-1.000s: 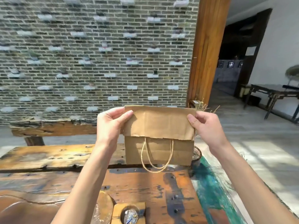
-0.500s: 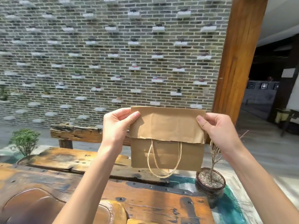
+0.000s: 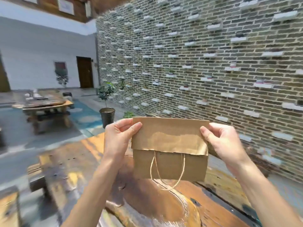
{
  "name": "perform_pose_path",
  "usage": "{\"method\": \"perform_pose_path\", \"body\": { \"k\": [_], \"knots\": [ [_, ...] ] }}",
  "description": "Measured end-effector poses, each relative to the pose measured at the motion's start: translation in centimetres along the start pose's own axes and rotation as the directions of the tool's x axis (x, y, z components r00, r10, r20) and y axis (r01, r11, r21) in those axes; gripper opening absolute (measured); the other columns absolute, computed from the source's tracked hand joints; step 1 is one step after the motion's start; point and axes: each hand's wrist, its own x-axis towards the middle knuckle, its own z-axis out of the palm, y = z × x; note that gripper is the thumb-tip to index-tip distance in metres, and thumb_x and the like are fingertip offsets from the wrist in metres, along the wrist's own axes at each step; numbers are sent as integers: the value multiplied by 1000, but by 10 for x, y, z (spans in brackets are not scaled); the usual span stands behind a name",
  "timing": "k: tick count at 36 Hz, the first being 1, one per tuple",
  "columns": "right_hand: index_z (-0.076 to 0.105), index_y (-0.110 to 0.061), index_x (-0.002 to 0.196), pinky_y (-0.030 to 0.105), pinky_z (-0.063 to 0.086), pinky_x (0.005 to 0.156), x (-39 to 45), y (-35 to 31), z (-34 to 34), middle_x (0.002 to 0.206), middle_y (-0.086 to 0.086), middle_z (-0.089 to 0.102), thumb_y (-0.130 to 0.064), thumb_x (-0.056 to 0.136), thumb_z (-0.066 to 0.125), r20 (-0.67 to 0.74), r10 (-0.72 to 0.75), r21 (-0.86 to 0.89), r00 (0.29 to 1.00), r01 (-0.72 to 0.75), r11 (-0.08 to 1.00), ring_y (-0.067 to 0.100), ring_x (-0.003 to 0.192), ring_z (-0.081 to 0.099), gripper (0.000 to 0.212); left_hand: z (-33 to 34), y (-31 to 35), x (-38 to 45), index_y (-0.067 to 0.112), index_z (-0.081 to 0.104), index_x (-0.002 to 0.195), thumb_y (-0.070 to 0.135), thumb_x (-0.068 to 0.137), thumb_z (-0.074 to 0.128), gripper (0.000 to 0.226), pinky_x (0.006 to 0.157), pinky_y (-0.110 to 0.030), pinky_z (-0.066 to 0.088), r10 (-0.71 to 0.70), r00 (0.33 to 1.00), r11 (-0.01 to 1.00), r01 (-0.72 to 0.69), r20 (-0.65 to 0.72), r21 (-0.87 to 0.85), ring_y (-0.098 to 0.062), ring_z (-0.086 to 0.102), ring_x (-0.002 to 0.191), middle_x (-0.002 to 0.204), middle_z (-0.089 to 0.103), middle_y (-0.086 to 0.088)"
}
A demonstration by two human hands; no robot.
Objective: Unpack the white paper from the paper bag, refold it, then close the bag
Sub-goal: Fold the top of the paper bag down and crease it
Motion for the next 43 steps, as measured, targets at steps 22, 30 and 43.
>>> {"method": "perform_pose_path", "body": {
  "k": [22,30,43],
  "knots": [
    [76,-13,86,13,55,63,114,-12,365,83,-4,80,-6,98,59,299,-78,299,951,-15,954,3,73,73,22,-321,22,114,21,81,87,11,81,79,11,67,-13,55,143,956,979,-99,-256,178,-3,74,79,89,81,3],
    [79,-19,84,27,59,71,159,9,442,90,7,80,-12,98,61,350,-58,281,935,-46,959,14,78,74,24,-378,-5,160,34,82,85,16,81,80,18,64,-8,52,152,946,968,-84,-286,235,3,73,77,86,81,10],
    [76,-7,96,10,54,61,267,63,553,90,4,81,-11,98,61,389,-26,231,921,-71,970,5,74,74,16,-454,-90,292,30,82,88,15,83,78,16,67,-11,55,128,950,975,-69,-284,210,-3,75,83,90,81,5]
  ]
}}
